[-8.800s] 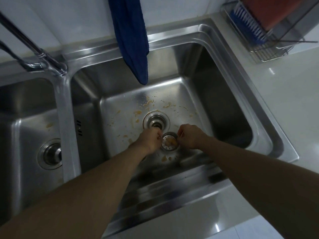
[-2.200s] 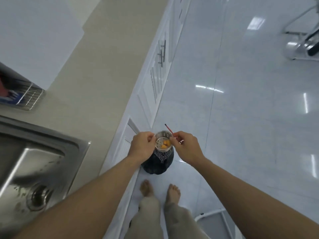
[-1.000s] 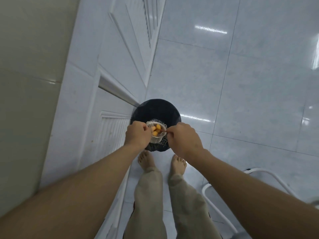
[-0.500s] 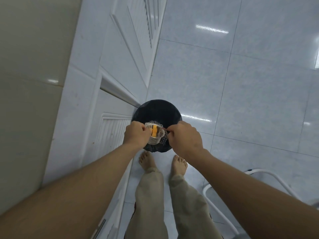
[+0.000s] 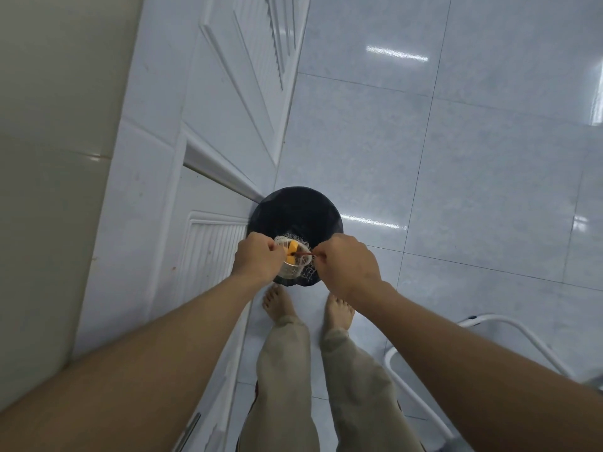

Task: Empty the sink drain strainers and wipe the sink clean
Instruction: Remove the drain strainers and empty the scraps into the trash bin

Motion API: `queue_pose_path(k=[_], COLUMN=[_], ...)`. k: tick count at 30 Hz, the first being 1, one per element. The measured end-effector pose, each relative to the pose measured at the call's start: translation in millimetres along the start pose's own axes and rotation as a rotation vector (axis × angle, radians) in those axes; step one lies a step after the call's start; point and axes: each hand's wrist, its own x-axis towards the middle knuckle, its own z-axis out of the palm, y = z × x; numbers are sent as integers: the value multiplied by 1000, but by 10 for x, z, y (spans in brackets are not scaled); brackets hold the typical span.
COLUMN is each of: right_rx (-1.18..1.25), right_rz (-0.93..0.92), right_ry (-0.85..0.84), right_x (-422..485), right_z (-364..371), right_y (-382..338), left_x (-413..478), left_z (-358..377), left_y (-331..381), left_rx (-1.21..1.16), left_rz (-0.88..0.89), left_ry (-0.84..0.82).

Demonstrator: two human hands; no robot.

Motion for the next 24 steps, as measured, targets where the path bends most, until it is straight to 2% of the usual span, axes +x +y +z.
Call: queue_pose_path(k=[7, 14, 24], right_rx=[49, -15, 30], right_rz=[20, 25, 29], right_ry=[127, 3, 130], right_x=[-87, -49, -53], right_z=[-39, -30, -68], right_y=[54, 20, 101], left_x=[-8, -38, -32], left_z=[15, 57, 81], left_y=[29, 22, -7], left_rx=[2, -23, -12], left_rz=[15, 32, 36], left_ry=[7, -1, -2])
